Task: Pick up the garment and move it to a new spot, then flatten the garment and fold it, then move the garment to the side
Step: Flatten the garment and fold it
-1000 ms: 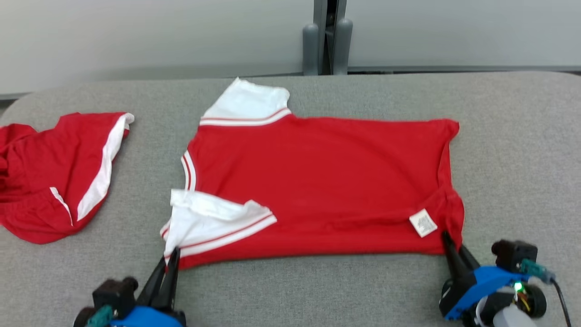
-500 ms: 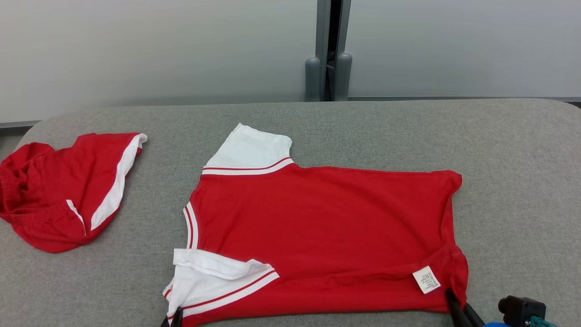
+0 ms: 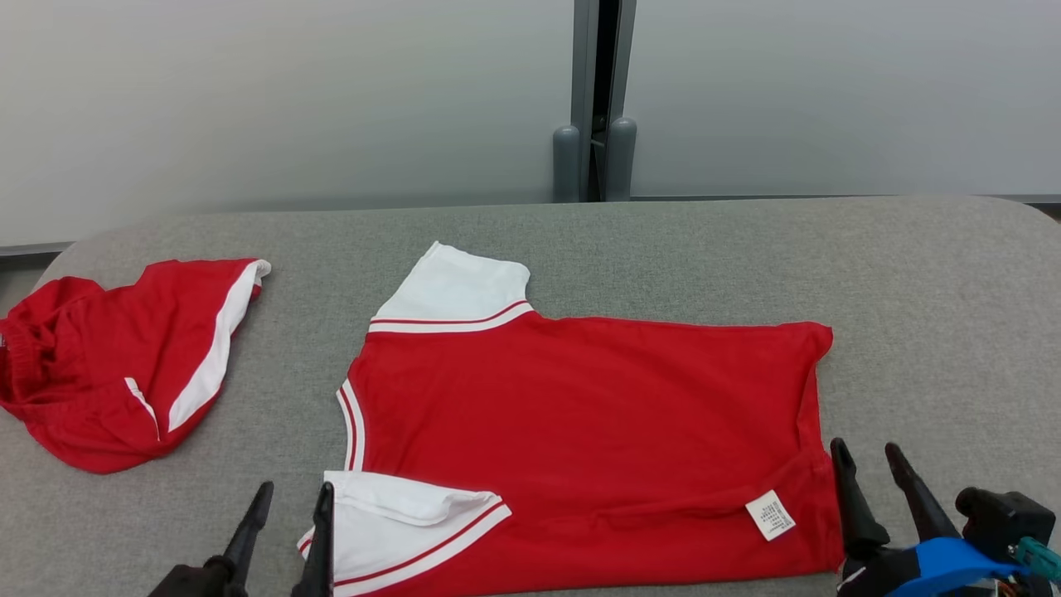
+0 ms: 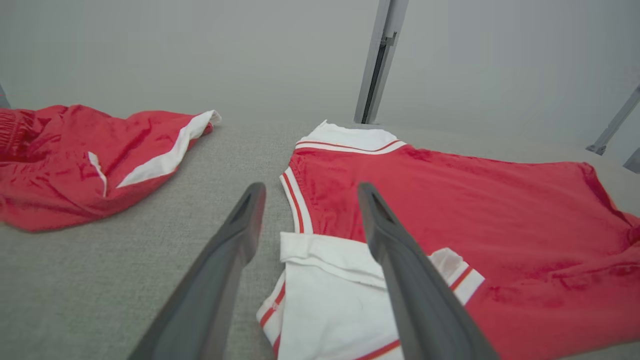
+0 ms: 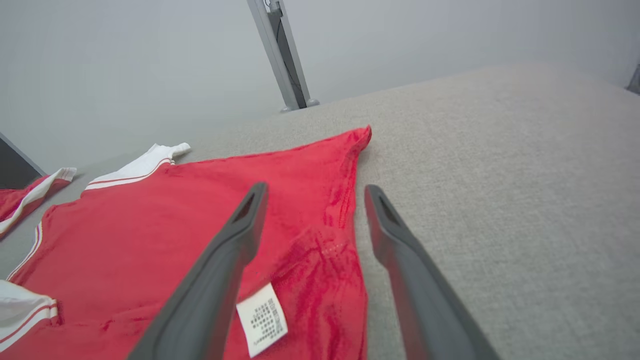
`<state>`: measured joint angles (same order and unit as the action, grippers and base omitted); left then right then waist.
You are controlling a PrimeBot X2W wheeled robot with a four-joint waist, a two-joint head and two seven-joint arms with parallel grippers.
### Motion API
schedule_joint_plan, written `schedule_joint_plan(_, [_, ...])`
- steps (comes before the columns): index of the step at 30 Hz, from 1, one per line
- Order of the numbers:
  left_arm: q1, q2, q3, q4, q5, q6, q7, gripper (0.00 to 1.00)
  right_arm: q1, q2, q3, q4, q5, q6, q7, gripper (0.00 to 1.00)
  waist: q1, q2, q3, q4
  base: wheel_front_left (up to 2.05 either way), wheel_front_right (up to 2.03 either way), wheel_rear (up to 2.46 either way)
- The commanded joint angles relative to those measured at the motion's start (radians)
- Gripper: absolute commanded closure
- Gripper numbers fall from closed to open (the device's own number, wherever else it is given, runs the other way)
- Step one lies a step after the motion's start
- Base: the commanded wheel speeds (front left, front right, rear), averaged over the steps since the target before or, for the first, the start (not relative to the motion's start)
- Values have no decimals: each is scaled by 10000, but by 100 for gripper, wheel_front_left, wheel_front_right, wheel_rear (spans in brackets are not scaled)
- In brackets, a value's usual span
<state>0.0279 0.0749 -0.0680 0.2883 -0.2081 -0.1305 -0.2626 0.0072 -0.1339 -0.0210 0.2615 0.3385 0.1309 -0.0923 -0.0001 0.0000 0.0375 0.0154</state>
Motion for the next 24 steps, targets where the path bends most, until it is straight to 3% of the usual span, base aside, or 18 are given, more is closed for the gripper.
schedule_joint_plan(1, [-165,4,108,-138,62,23,-30,0,-170,-31,35,-105,-81,-3,-178,0,1,0,-57,-26,0,0,0])
schedule_joint_plan(10, [-789,-62,899,-902,479,70,-30,0,-980,151,316,-348,-880,-3,-1549,0,1,0,-323,-249,0,0,0])
schedule_joint_plan(24, [-1289,-136,1310,-510,663,9,-30,0,-948,767,595,-651,-1838,-3,-1737,0,1,0,-358,-400,0,0,0])
